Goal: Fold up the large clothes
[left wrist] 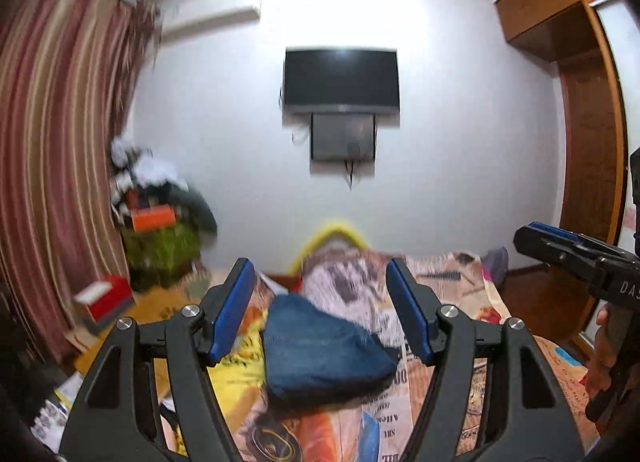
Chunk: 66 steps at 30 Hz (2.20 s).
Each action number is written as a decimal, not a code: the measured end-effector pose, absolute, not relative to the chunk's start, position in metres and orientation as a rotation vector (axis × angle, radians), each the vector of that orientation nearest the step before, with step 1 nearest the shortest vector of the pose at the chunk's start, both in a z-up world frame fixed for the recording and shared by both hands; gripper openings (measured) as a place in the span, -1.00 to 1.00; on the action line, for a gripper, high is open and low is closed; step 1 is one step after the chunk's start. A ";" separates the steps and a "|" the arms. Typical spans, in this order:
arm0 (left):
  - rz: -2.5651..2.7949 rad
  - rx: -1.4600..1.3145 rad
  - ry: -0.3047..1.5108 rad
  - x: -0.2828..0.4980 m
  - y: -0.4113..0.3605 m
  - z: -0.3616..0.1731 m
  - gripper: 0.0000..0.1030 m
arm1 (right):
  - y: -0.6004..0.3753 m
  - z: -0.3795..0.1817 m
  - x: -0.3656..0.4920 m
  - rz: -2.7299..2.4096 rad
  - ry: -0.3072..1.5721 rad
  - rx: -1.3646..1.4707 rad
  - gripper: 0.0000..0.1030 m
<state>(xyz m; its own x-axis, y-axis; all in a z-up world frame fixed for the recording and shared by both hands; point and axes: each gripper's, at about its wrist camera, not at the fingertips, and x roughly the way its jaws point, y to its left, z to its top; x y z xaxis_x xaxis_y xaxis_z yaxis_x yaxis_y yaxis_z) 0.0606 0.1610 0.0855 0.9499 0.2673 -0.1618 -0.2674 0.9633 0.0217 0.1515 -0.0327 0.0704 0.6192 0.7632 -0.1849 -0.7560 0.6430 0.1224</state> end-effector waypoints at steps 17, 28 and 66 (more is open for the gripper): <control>0.384 -0.037 0.088 0.001 0.124 0.065 0.99 | -0.050 0.054 0.120 0.713 0.184 0.067 0.90; 0.394 -0.067 0.117 0.004 0.129 0.051 0.99 | -0.055 0.047 0.119 0.676 0.209 0.045 1.00; 0.396 -0.064 0.173 0.031 0.132 0.028 0.99 | -0.057 0.038 0.120 0.685 0.254 0.005 1.00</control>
